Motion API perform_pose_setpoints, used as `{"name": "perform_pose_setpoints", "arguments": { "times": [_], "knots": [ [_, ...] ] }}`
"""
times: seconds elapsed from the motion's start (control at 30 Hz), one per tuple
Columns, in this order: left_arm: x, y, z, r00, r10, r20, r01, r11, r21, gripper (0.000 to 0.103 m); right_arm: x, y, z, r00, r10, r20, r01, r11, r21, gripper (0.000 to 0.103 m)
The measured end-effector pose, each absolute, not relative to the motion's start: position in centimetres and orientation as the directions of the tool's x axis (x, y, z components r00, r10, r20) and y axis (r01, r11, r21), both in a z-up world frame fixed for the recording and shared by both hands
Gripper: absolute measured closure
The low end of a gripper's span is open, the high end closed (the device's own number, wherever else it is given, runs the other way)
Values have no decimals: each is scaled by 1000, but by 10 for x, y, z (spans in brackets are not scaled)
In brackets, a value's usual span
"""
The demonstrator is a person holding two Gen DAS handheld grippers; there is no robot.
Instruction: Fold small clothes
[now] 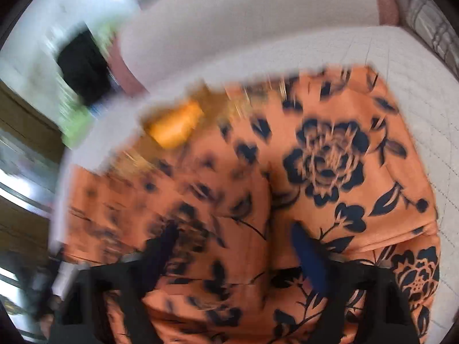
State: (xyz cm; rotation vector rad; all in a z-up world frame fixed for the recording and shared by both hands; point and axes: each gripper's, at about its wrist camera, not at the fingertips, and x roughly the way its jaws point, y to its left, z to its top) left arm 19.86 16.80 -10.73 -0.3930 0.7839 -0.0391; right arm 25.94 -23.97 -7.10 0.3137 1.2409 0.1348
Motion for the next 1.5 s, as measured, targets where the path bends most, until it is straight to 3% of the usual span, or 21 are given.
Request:
{"name": "perform_pose_setpoints", "arguments": {
  "times": [0.03,0.07,0.1,0.37,0.47,0.57,0.67,0.77,0.83,0.87,0.9,1.03,1.13,1.27,1.33,1.4,1.5],
  "knots": [
    [196,171,-105,719,-184,-671,-104,925,-365,35,259,-231,-67,323,228,-918,25,968,249,63],
    [194,174,-102,728,-187,-659,-109,918,-381,35,258,-225,-63,319,215,-923,-4,974,226,83],
    [191,178,-99,738,-191,-647,-113,910,-398,35,258,-220,-56,325,196,-925,-24,980,199,88],
    [172,178,-70,828,-163,-536,-67,921,-385,22,262,-209,25,538,-24,-843,-106,990,-95,90],
    [185,172,-81,791,-176,-587,-71,925,-373,22,278,-231,33,574,-98,-813,-56,986,-159,90],
    [200,161,-98,742,-165,-649,-75,943,-325,22,297,-258,-10,482,-82,-872,-25,994,-107,90],
    [212,148,-119,668,-135,-732,-75,966,-246,22,297,-270,-62,366,-35,-930,-13,999,-43,86],
    [217,142,-132,624,-103,-775,-80,978,-195,23,292,-280,-73,389,28,-921,28,999,42,79],
    [215,142,-130,628,-99,-772,-81,978,-192,23,294,-290,-68,382,81,-921,66,991,115,59],
    [215,143,-130,628,-100,-772,-84,977,-195,23,295,-294,-63,392,87,-916,84,988,130,34],
    [215,145,-130,628,-105,-771,-87,975,-203,23,294,-299,-53,425,68,-903,110,986,125,30],
    [213,149,-128,635,-106,-766,-100,971,-218,23,289,-317,-19,546,117,-830,173,953,248,30],
    [205,156,-117,671,-119,-732,-102,963,-250,23,295,-312,-13,565,299,-769,86,906,415,30],
    [195,160,-87,737,-176,-653,-55,947,-317,23,322,-309,-48,511,458,-727,62,825,562,29],
    [200,152,-77,735,-211,-645,-26,941,-337,23,331,-326,-82,497,429,-755,162,808,566,29],
    [215,137,-74,723,-201,-661,5,959,-285,23,329,-345,-105,530,509,-679,242,676,696,29],
    [247,120,-89,671,-118,-732,-13,985,-170,23,325,-344,-90,556,546,-627,194,649,736,27]
  ]
}}
